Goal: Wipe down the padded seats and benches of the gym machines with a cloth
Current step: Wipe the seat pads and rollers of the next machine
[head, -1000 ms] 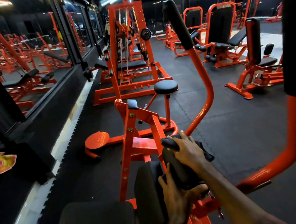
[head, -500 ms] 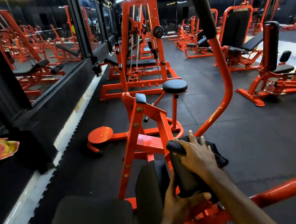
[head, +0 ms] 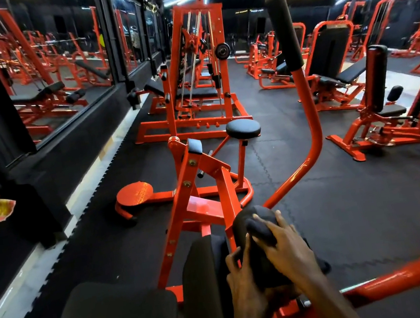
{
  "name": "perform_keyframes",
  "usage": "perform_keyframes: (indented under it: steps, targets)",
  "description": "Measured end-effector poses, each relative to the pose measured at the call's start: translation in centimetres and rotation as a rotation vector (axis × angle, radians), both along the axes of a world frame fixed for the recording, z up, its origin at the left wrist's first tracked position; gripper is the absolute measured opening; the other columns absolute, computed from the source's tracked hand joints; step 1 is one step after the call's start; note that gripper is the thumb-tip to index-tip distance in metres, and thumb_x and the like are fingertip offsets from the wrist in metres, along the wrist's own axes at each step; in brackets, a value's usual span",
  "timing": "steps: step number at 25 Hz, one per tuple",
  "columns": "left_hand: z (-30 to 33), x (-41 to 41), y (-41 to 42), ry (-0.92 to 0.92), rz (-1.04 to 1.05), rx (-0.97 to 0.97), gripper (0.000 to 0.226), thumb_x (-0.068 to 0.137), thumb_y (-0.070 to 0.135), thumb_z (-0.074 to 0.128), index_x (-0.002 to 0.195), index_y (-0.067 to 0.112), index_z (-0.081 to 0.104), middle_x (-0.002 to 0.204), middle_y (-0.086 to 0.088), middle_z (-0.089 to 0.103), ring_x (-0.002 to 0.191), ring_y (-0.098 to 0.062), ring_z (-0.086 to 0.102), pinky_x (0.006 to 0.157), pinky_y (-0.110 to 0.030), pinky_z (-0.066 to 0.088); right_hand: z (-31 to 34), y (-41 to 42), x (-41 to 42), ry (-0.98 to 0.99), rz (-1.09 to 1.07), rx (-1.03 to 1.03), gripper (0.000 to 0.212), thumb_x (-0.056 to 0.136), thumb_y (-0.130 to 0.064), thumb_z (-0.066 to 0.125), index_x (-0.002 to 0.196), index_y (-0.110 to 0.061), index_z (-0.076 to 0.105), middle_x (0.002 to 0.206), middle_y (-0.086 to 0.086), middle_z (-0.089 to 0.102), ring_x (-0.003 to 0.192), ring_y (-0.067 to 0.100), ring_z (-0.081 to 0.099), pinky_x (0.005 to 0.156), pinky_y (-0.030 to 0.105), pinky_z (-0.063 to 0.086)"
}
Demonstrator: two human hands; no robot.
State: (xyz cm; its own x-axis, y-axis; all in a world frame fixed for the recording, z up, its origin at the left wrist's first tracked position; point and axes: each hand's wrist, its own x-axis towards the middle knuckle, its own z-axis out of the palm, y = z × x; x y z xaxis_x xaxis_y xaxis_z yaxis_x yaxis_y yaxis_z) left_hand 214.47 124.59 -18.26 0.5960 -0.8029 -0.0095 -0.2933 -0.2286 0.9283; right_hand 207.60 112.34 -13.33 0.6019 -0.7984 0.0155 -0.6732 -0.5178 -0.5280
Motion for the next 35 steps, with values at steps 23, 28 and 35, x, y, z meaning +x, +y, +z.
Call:
perform_keyframes:
  steps: [23, 28, 35]
  targets:
    - [-4.1, 1.9, 1.5, 0.397, 0.031, -0.035, 0.100, 0.071, 0.039, 0.099, 0.153, 0.052, 0.043, 0.150, 0.015, 0.051, 0.139, -0.013, 0.055, 0.113, -0.041, 0.050, 0.1, 3.0, -2.7, 0.103, 0.142, -0.079, 0.063, 0.105, -0.048, 0.053, 0.157, -0.064, 0.019, 0.176, -0.008, -0.008, 0.162, 0.036, 0.002, 0.123, 0.059, 0.031]
    - [-3.0, 0.7, 1.0, 0.385, 0.071, -0.042, 0.091, 0.070, 0.035, 0.098, 0.141, 0.048, 0.044, 0.140, 0.015, 0.052, 0.129, -0.008, 0.057, 0.109, -0.033, 0.050, 0.6, 1.9, -0.1, 0.231, 0.123, -0.209, 0.058, 0.108, -0.045, 0.048, 0.158, -0.059, 0.023, 0.176, -0.001, -0.008, 0.160, 0.045, 0.002, 0.125, 0.062, 0.028]
    - [3.1, -0.8, 1.9, 0.046, 0.057, 0.204, 0.137, 0.048, 0.071, 0.086, 0.159, 0.049, 0.009, 0.138, 0.005, 0.034, 0.135, -0.022, 0.040, 0.112, -0.044, 0.047, 1.3, -1.1, 3.3, 0.139, 0.021, -0.111, 0.056, 0.107, -0.051, 0.046, 0.158, -0.058, 0.024, 0.175, 0.004, 0.012, 0.157, 0.045, 0.020, 0.115, 0.067, 0.040]
